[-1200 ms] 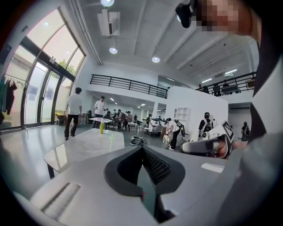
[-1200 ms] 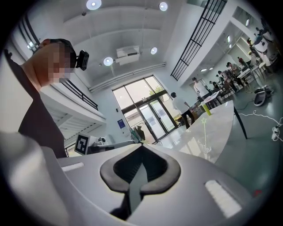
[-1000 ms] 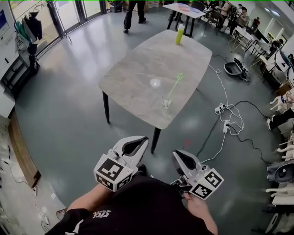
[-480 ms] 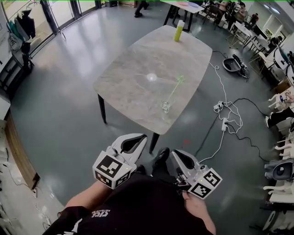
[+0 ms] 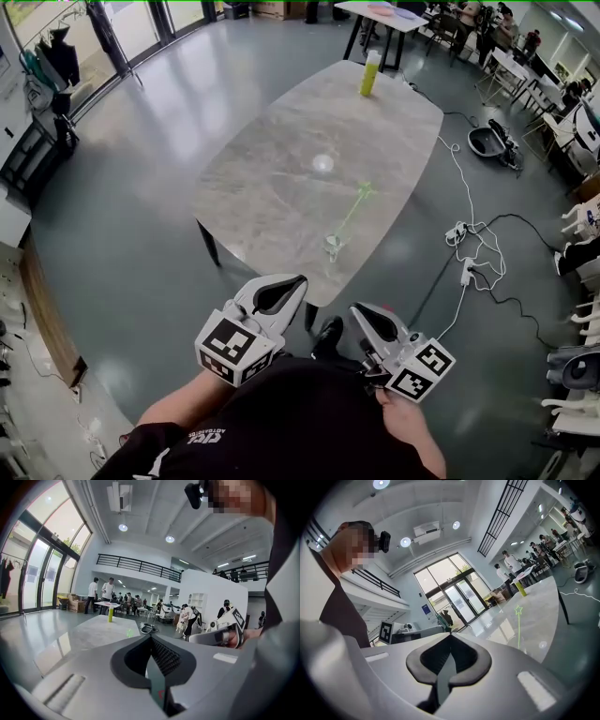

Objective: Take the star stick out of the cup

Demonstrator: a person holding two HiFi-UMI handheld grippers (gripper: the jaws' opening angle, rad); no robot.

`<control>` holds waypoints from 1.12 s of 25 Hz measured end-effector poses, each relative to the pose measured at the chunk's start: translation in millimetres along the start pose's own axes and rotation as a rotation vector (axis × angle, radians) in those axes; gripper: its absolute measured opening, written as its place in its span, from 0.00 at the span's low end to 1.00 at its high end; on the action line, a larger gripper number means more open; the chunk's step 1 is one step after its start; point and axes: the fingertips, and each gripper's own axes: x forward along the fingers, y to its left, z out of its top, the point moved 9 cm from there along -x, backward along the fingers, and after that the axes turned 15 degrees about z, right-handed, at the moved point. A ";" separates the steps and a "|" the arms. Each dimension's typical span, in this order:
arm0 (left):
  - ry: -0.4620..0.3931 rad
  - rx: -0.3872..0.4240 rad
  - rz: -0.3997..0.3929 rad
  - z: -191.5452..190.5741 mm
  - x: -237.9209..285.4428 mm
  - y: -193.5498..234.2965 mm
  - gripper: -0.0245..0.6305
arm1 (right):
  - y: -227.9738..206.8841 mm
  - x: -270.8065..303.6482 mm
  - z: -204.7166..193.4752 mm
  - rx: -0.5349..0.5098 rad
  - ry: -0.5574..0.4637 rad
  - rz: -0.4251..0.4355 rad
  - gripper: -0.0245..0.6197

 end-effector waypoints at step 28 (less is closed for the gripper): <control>0.079 0.085 0.030 -26.8 197.5 8.5 0.29 | -148.8 14.0 50.6 0.186 0.153 0.079 0.06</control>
